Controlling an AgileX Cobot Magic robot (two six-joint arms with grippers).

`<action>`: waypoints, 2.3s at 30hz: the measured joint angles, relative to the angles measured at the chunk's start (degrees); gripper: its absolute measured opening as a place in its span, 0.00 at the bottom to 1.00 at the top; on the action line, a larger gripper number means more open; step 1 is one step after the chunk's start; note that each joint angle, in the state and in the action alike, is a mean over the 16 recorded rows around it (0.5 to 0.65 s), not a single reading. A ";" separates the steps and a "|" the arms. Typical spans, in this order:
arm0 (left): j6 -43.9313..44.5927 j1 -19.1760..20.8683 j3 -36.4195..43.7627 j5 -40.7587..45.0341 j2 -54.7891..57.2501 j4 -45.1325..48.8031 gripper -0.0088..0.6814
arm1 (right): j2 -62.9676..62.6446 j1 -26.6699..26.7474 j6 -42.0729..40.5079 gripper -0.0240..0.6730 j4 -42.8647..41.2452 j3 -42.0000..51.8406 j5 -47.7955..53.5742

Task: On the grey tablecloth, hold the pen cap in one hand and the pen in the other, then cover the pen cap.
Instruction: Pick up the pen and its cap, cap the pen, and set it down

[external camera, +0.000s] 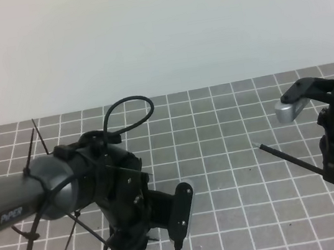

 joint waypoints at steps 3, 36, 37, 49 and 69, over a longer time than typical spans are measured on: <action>0.17 -0.01 -0.03 0.15 0.49 -0.27 0.33 | 0.00 0.00 0.27 0.12 0.07 -0.03 0.74; -6.03 -0.13 0.72 -0.42 -26.59 8.98 0.01 | -12.36 5.20 14.64 0.12 12.90 2.57 0.37; -6.41 -0.13 1.05 -0.67 -28.36 9.12 0.01 | -13.30 5.95 15.25 0.12 13.05 3.11 0.37; -6.27 -0.11 12.34 -8.12 -42.28 8.09 0.02 | -21.68 14.81 16.43 0.13 14.58 11.43 0.00; -4.31 -2.20 43.57 -44.59 -56.07 7.55 0.03 | -23.64 23.11 14.16 0.13 23.84 22.34 0.00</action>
